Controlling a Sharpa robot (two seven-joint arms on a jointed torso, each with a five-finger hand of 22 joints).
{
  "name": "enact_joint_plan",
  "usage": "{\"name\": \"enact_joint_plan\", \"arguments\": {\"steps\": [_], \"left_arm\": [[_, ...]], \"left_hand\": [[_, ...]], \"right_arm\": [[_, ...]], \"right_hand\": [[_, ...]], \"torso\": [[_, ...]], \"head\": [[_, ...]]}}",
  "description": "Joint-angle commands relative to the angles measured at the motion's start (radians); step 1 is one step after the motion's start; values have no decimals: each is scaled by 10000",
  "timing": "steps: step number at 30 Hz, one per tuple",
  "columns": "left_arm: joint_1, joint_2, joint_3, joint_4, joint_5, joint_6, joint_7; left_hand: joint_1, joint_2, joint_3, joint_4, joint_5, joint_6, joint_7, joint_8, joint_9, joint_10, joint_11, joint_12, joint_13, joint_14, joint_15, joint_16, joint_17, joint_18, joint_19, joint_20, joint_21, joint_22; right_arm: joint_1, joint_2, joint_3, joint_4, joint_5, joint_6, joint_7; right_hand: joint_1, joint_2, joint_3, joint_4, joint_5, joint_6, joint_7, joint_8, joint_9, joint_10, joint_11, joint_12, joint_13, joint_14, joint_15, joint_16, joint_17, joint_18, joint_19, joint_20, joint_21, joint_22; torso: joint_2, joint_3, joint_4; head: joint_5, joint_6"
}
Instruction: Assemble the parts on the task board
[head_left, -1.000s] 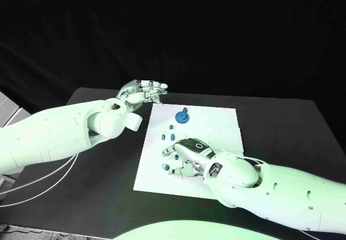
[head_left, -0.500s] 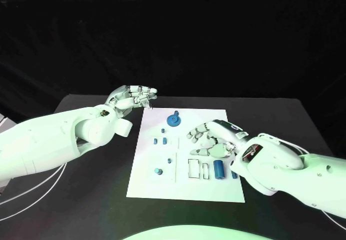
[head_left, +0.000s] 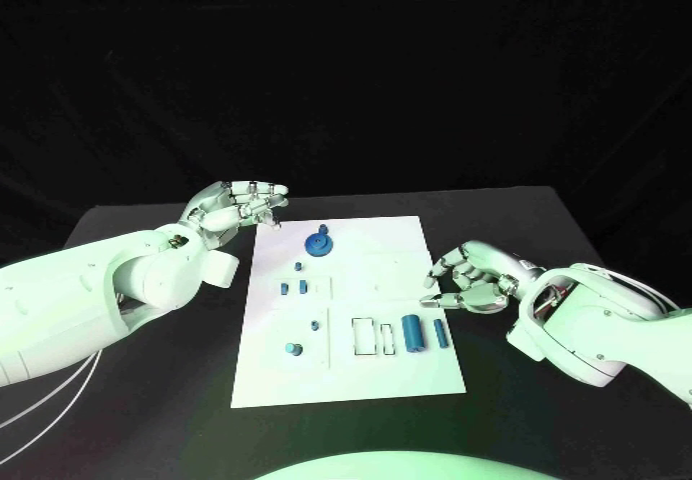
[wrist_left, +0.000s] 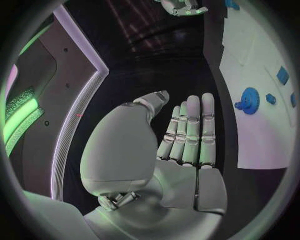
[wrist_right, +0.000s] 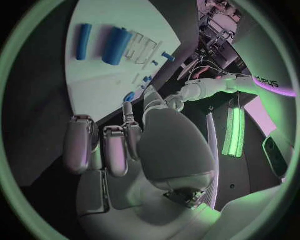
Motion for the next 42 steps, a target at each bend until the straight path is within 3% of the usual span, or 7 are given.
{"name": "enact_joint_plan", "arguments": {"steps": [1, 13, 17, 31, 36, 39, 42], "left_arm": [[-23, -1, 5, 75, 24, 274, 116], [-66, -61, 3, 145, 18, 316, 111], [-70, -94, 3, 156, 17, 319, 106], [-72, -131, 3, 183, 8, 346, 28], [-73, -116, 3, 126, -32, 362, -33], [-73, -115, 3, 109, -45, 371, -53], [-73, -116, 3, 96, -55, 380, -76]], "left_hand": [[-81, -19, -66, 14, -54, -46, -2, -7, 14, -92, 8, 53, -16, -18, 78, -56, 12, 135, 9, 33, -55, -13], [-85, -23, -78, 22, -52, -54, -2, -8, 14, -103, 9, 52, -17, -23, 80, -57, 14, 134, 10, 35, -68, -21], [-85, -23, -78, 22, -52, -54, -2, -8, 14, -103, 9, 52, -17, -23, 80, -57, 14, 134, 10, 35, -68, -21], [-82, -12, -81, 30, -47, -55, -3, -7, 16, -110, 9, 54, -18, -26, 80, -57, 16, 135, 12, 37, -80, -30], [-68, 18, -76, 42, -38, -55, -1, -3, 19, -117, 9, 59, -17, -30, 80, -56, 19, 137, 20, 38, -97, -42], [-56, 30, -72, 42, -35, -55, -1, -2, 20, -118, 8, 61, -17, -32, 79, -56, 20, 138, 23, 38, -103, -47], [-56, 30, -72, 42, -35, -55, -1, -2, 20, -118, 8, 61, -17, -32, 79, -56, 20, 138, 23, 38, -103, -47]], "right_arm": [[-113, -171, -29, 164, -168, 694, -1109], [-833, 208, -80, 195, -1155, -101, -2255], [-924, 360, -81, 84, -1257, -70, -2466], [-1247, 1070, -80, -449, -1528, 18, -2824], [-1323, 1368, -80, -637, -1533, -8, -2957], [-1363, 1488, -79, -729, -1556, 45, -3024], [-1407, 1604, -79, -832, -1723, 191, -3187]], "right_hand": [[-252, -9, -107, 0, 38, 7, -70, 168, 89, 388, -43, 286, 1471, 671, -15, 146, 539, -209, 628, 74, 440, 2014], [-1023, -48, -197, 24, 89, 161, -177, 550, 260, 667, -128, 667, 2011, 783, -72, 399, 1254, -302, 733, 32, 1007, 2203], [-1097, -77, -208, 24, 92, 164, -185, 575, 270, 673, -133, 675, 2024, 789, -77, 413, 1294, -311, 742, 27, 1057, 2218], [-1795, -37, -474, 33, 328, 125, -212, 736, 341, 663, -153, 652, 2032, 805, -93, 458, 1428, -327, 753, 11, 1155, 2254], [-2639, -188, -913, 56, -258, 120, -232, 872, 403, 672, -169, 651, 2056, 812, -103, 474, 1484, -339, 763, 4, 1226, 2270], [-2644, -187, -913, 54, -259, 120, -232, 874, 404, 676, -169, 656, 2063, 814, -103, 476, 1493, -341, 766, 4, 1241, 2274], [-2193, -148, -796, 22, 124, 105, -250, 962, 444, 679, -179, 651, 2074, 819, -118, 485, 1527, -346, 769, -2, 1272, 2280]], "torso": [[-28, 4, -22], [2, -4, 11], [-11, -23, 20], [7, -3, -5], [-5, -10, 8], [2, -14, 19], [-2, -12, 9]], "head": [[-45, -21], [-58, -10], [-59, -42], [-41, -66], [-63, -77], [-68, -84], [-60, -87]]}}
